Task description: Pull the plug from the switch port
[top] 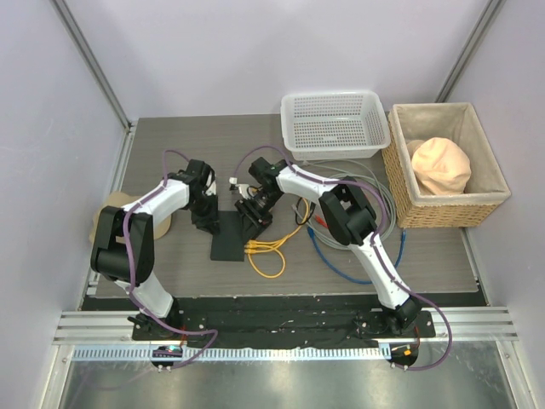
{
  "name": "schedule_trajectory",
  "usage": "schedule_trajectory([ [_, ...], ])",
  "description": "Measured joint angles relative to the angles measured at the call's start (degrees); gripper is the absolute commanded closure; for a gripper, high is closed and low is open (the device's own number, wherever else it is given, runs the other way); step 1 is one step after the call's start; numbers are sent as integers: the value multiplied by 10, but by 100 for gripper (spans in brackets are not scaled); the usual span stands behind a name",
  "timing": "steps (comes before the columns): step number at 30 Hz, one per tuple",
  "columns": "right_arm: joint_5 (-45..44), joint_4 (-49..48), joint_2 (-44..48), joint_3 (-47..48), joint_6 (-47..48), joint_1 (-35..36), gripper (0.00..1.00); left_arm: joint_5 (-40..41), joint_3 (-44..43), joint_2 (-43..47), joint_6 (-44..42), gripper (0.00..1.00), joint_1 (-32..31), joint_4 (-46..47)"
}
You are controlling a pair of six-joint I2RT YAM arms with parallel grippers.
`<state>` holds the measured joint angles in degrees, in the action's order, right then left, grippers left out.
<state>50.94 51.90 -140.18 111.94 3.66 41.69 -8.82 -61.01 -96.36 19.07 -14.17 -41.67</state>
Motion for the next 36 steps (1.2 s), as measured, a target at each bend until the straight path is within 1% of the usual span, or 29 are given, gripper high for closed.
schedule_trajectory([
  [7,-17,0,0,2,-10,2,55,0,0,-1,0,86,0,0],
  [8,-17,1,-1,2,-10,2,61,0,-1,-1,0,85,0,-1],
  [11,-24,2,-2,3,-7,2,68,0,-3,-2,0,85,0,-2],
  [13,-24,2,-4,3,-5,2,71,0,-4,-3,0,85,0,-4],
  [17,-31,2,-6,4,-3,2,80,0,-5,-4,0,86,0,-5],
  [19,-31,2,-6,4,-4,2,81,0,-5,-4,0,86,0,-5],
  [22,-31,2,-7,4,-4,2,87,0,-5,-4,0,86,0,-5],
  [23,-31,2,-7,4,-4,2,92,0,-5,-4,0,86,0,-5],
  [25,-32,2,-7,4,-2,2,99,0,-5,-4,0,86,0,-5],
  [30,-33,5,-5,1,20,2,99,0,-5,-4,0,86,0,-5],
  [36,-33,-31,23,-47,42,2,99,-3,-5,-4,0,87,0,-4],
])
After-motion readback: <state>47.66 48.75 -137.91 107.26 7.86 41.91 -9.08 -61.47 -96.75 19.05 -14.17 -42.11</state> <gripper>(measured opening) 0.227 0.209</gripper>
